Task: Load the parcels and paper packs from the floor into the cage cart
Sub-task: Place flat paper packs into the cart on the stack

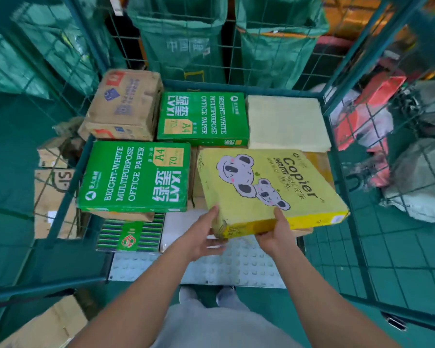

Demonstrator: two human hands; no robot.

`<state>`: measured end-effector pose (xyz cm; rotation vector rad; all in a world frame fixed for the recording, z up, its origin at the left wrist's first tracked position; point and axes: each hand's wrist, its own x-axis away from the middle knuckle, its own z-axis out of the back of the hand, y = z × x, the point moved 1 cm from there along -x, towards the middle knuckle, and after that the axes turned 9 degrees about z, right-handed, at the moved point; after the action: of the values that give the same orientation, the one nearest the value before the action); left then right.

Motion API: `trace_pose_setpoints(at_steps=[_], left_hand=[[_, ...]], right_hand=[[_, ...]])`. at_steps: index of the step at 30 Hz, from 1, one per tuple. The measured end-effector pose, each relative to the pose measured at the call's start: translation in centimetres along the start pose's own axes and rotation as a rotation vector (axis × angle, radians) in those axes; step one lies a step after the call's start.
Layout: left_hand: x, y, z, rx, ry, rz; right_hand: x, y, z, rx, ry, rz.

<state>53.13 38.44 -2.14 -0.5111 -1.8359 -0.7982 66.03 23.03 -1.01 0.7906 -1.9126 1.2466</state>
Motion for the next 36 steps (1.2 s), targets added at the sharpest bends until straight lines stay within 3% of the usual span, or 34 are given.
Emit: trace_pose_setpoints(at_steps=[7, 12, 16, 23, 29, 36], left_hand=[[-4.1, 4.7, -3.0, -0.078, 0.213, -0.073], [-6.9, 6.7, -1.6, -0.07, 0.238, -0.001], [-8.8, 7.8, 1.8, -0.012, 0.249, 0.043], [-12.0, 9.3, 5.3, 0.258, 0.333, 0.098], [-14.6, 8.7, 5.3, 0.649, 0.32, 0.173], [-17.4, 8.2, 5.4, 0.693, 0.303, 0.228]], right_hand=[[-5.6, -1.0, -2.1, 0.009, -0.06, -0.081], [-9.6, -0.7, -1.2, 0.102, -0.028, -0.184], [-12.7, -1.4, -0.4, 0.169, 0.059, -0.139], [-16.7, -4.3, 0.7, 0.205, 0.206, -0.126], [-19.3, -3.9, -0.8, 0.25, 0.187, -0.106], [-21.5, -2.4, 0.2, 0.383, 0.182, -0.151]])
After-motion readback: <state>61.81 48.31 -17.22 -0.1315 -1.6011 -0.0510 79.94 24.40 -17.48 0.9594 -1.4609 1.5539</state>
